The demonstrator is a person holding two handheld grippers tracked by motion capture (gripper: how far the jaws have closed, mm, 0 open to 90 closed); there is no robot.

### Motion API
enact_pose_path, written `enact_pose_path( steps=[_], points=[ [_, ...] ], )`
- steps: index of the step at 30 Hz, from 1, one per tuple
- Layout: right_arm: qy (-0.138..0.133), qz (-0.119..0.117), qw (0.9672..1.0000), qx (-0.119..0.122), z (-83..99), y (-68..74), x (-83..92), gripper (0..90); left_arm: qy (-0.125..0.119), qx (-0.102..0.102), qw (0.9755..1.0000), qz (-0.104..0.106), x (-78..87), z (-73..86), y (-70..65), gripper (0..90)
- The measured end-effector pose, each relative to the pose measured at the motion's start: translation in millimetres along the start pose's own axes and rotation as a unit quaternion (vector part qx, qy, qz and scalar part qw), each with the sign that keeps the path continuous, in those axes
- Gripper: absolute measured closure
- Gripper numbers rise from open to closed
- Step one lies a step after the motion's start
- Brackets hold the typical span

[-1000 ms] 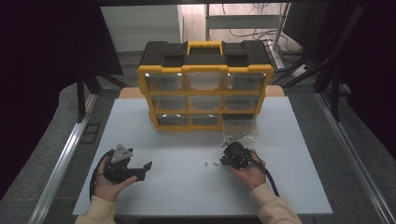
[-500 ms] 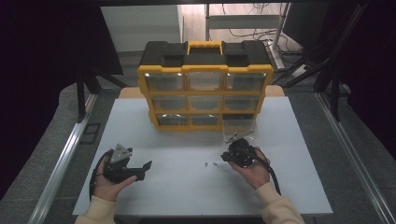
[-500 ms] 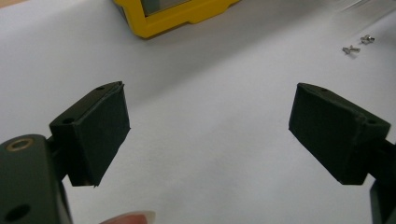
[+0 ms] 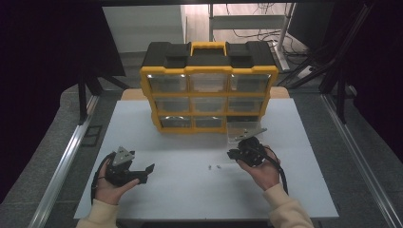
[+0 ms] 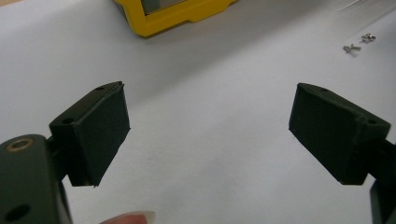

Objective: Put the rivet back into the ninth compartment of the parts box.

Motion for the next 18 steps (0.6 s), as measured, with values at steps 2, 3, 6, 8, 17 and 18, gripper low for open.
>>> enact_pose_path(
  steps=[2,3,6,8,17,18],
  points=[
    [-0.008,-0.001,1.0,-0.002,-2.1,-0.8,4.7,82.6,0.0,0.0,1.0,0.0,0.2,-0.1,0.1,12.6],
    [-0.008,-0.001,1.0,-0.002,-2.1,-0.8,4.7,82.6,0.0,0.0,1.0,0.0,0.2,-0.1,0.1,12.6],
    [-0.022,0.002,0.9998,-0.004,-5.1,-2.5,14.5,82.6,0.0,0.001,1.0,0.0,0.1,-0.1,0.2,12.6],
    [-0.03,0.004,0.9995,-0.005,-6.5,-4.1,21.8,82.6,0.001,0.0,1.0,0.0,-0.2,-0.1,0.1,12.6],
    [-0.033,0.006,0.9994,-0.007,-8.1,-5.4,25.5,82.6,0.001,0.002,1.0,0.0,-0.3,0.1,0.9,12.6],
    [-0.032,0.008,0.9994,-0.006,-8.4,-6.1,25.9,82.7,0.0,0.002,1.0,0.0,-0.3,0.2,1.1,12.6]
  ],
)
Point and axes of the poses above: each handheld gripper's, and its own axes: x roughly backward along the jaws, z roughly out of its underside, y roughly to its left, the point moved 1 cm from there along -x, roughly forward along the jaws, and after that the axes turned 5 degrees about -z, right-handed, at the moved point
